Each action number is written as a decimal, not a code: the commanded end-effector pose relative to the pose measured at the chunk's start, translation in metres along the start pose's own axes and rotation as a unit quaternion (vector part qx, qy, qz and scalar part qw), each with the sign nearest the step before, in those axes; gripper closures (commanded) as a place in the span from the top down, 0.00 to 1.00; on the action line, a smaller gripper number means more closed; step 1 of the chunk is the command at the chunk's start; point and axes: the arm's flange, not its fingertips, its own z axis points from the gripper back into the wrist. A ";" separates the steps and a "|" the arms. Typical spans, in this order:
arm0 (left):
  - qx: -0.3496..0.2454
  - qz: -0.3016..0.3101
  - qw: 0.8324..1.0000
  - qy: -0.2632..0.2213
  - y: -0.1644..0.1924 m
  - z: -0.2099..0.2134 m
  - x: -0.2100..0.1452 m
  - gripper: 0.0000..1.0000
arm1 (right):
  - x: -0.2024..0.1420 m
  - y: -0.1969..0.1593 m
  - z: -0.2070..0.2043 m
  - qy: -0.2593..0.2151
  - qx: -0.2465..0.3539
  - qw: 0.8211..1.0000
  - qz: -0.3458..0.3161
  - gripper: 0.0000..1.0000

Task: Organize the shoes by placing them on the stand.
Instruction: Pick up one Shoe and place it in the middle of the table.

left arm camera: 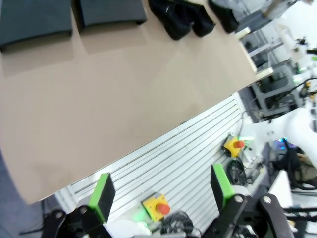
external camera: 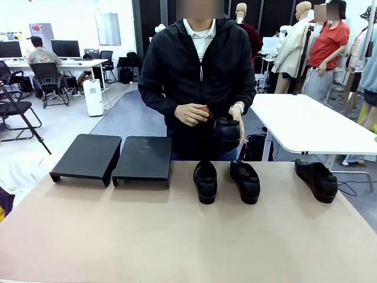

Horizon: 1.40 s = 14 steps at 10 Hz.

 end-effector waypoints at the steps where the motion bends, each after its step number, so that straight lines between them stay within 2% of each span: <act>1: -0.009 -0.006 1.000 -0.002 0.000 0.002 0.000 1.00 | 0.016 0.002 -0.030 0.009 -0.013 1.000 -0.013 1.00; 4: -0.009 -0.006 1.000 -0.002 0.000 0.002 0.000 1.00 | 0.080 0.014 -0.075 0.056 -0.005 0.998 0.023 1.00; 6: -0.009 -0.006 1.000 -0.002 0.000 0.002 0.000 1.00 | 0.142 0.030 -0.125 0.092 0.010 0.993 0.070 1.00; 7: -0.009 -0.006 1.000 -0.002 0.000 0.002 0.000 1.00 | 0.154 0.034 -0.135 0.105 0.019 0.991 0.078 1.00; 8: -0.009 -0.006 1.000 -0.002 0.000 0.002 0.000 1.00 | 0.152 0.034 -0.126 0.115 0.017 0.990 0.076 1.00; 9: -0.009 -0.006 1.000 -0.002 0.000 0.002 0.000 1.00 | 0.132 0.034 -0.097 0.127 0.019 0.991 0.048 1.00; 10: -0.009 -0.006 1.000 -0.002 0.000 0.002 0.000 1.00 | 0.089 0.043 -0.046 0.140 0.043 0.989 0.034 1.00; 11: -0.009 -0.006 1.000 -0.002 0.000 0.002 0.000 1.00 | 0.042 0.057 0.001 0.145 0.031 0.989 0.007 1.00; 12: -0.009 -0.006 1.000 -0.002 0.000 0.002 0.000 1.00 | 0.007 0.071 0.029 0.146 -0.001 0.989 -0.016 1.00; 13: -0.009 -0.006 1.000 -0.002 0.000 0.002 0.000 1.00 | -0.036 0.087 0.056 0.132 -0.059 0.986 -0.078 1.00; 14: -0.009 -0.006 1.000 -0.002 0.000 0.002 0.000 1.00 | -0.053 0.089 0.062 0.117 -0.072 0.985 -0.105 1.00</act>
